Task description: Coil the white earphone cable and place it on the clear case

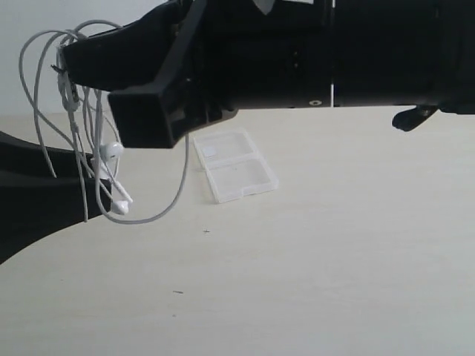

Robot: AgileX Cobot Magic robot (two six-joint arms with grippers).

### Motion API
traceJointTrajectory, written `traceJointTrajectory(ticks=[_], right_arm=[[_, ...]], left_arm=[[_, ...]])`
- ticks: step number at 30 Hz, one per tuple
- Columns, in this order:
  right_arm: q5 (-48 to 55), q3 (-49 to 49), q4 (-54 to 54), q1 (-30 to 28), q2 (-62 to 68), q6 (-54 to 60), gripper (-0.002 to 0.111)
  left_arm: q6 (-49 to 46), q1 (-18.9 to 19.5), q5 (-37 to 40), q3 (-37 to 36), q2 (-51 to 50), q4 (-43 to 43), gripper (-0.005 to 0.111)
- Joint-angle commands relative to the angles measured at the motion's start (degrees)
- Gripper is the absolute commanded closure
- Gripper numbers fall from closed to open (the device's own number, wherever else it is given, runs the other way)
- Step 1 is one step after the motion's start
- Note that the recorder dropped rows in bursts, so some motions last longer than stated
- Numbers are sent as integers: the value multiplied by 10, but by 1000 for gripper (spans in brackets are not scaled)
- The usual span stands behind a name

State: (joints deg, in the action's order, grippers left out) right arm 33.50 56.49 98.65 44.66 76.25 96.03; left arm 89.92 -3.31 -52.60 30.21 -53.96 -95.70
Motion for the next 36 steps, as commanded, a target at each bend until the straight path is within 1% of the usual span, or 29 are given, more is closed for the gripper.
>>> traceJointTrajectory(ticks=[1,3,8,13,19,22,24,30,33,36], right_arm=[[-28,-1,-21,0,-5,-16,108],[-40,-1,-47,0,-5,-33,108],[-52,-1,-72,0,-5,-51,108],[-63,-1,-91,0,-5,-67,108],[-75,-1,-151,0,-5,-108,108],[-76,-1,-152,0,-5,-116,108],[-84,-1,-152,0,-5,-117,108],[-82,-2,-152,0,-4,-123,108],[-106,-2,-152,0,5,-138,108],[-102,-2,-152,0,9,-145,108]], left_arm=[[0,-1,-1,-2,1,6,59],[0,-1,-1,-2,1,6,57],[0,-1,8,-2,1,7,43],[1,-1,23,-2,1,7,35],[10,0,47,-2,24,-9,34],[39,0,75,-2,42,-30,34],[50,0,77,-2,56,-40,33],[58,0,93,-2,66,-42,32],[70,0,93,-2,65,-42,32],[77,1,103,-3,65,-42,32]])
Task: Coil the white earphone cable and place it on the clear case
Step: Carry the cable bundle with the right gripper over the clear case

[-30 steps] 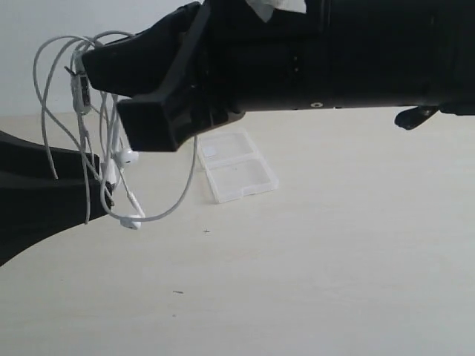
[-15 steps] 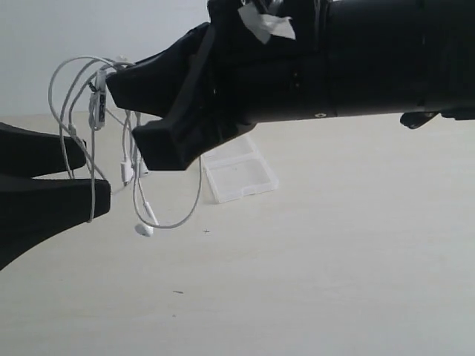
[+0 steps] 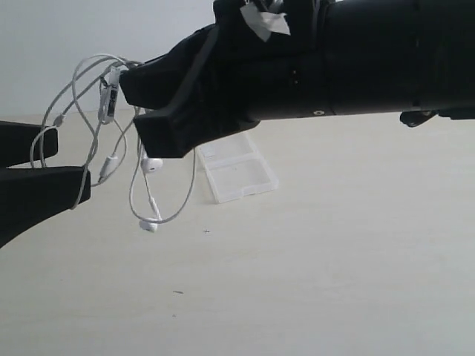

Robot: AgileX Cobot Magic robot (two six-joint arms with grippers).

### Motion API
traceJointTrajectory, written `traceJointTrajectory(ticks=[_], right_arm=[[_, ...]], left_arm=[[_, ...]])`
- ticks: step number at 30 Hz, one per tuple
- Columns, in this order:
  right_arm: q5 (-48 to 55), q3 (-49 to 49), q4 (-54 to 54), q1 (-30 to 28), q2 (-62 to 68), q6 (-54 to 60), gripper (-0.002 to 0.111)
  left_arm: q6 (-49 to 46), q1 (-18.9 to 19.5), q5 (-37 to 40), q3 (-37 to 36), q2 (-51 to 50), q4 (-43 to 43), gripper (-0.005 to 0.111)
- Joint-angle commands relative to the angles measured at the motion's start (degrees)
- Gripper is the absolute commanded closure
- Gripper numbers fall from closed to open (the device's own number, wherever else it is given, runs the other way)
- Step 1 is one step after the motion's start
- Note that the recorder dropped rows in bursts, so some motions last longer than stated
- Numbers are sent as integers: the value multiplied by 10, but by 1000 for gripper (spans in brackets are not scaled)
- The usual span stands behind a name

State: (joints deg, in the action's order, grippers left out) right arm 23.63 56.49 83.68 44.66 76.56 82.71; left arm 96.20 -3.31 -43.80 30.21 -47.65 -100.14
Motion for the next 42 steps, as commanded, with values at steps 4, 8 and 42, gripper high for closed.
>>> traceJointTrajectory(ticks=[4,8,42], right_arm=[[-46,-1,-11,0,5,-26,108],[-79,-2,-63,0,15,-73,108],[-229,75,-106,-105,172,-65,108]], left_arm=[[46,8,16,-14,-6,2,32],[54,8,83,-14,-7,2,32],[64,8,36,-14,0,5,33]])
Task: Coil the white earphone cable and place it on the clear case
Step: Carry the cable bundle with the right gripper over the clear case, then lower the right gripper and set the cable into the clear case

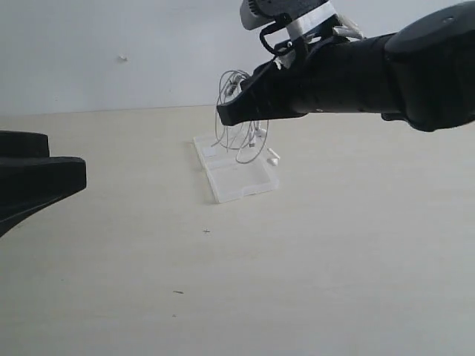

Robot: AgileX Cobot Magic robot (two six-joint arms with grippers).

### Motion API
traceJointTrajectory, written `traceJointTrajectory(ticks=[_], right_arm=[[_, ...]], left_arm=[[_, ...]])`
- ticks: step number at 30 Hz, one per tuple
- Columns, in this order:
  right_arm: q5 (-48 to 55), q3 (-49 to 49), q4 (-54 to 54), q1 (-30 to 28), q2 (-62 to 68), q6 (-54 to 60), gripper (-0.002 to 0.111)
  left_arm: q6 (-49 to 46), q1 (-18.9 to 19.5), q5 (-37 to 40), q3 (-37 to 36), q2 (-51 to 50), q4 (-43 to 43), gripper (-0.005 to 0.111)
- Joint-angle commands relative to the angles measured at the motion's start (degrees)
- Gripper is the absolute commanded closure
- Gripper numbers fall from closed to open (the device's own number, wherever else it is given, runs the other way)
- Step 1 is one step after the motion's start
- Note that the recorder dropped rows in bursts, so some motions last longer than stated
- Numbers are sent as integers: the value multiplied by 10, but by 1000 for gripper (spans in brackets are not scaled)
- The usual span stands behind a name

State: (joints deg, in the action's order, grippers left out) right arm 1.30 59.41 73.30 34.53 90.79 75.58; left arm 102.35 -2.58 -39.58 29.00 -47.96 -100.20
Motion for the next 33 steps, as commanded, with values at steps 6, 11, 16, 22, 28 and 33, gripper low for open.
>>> traceJointTrajectory(ticks=[6,11,16,22,28,33], right_arm=[[-21,120,6,-5,102,-4,108],[-18,155,18,-6,145,-7,108],[-32,165,18,-12,174,-7,108],[-6,165,17,-34,192,-38,108],[-5,165,17,-37,208,-38,108],[-9,165,16,-37,230,-37,108]], left_arm=[[4,1,-31,-2,3,3,33],[-1,1,-57,-2,3,3,33],[-2,1,-58,-2,3,3,33],[-2,1,-58,-2,3,3,33],[-2,1,-58,-2,3,3,33],[-2,1,-58,-2,3,3,33]])
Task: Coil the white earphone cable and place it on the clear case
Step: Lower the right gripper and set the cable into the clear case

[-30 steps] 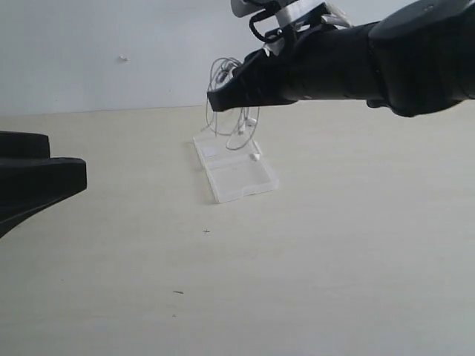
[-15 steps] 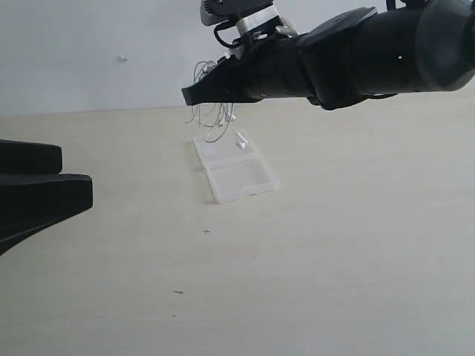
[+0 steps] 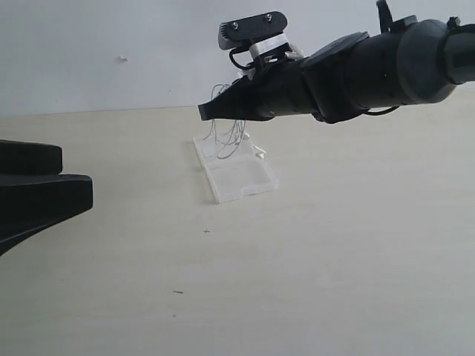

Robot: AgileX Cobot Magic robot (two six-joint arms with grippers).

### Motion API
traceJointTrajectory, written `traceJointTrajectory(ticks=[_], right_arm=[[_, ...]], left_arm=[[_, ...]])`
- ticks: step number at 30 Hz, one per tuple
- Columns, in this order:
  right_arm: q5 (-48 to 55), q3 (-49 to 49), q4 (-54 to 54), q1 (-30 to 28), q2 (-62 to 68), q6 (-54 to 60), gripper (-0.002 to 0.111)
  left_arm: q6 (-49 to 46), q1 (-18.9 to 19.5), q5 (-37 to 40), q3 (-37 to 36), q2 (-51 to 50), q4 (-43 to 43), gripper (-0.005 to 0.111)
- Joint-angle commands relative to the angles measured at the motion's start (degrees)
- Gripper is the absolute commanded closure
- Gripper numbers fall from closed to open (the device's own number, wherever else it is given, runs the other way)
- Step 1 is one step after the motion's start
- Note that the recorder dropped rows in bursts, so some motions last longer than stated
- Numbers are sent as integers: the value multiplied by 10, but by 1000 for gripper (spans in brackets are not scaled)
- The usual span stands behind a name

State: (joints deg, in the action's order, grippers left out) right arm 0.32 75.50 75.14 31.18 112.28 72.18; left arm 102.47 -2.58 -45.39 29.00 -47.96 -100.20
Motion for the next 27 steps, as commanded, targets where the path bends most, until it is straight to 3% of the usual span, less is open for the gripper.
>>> traceJointTrajectory(ticks=[1,27], right_arm=[[-3,4,-3,-3,18,-3,108],[-67,4,-5,-3,67,-3,108]], left_arm=[[-3,1,0,-2,3,3,33],[-3,1,0,-2,3,3,33]])
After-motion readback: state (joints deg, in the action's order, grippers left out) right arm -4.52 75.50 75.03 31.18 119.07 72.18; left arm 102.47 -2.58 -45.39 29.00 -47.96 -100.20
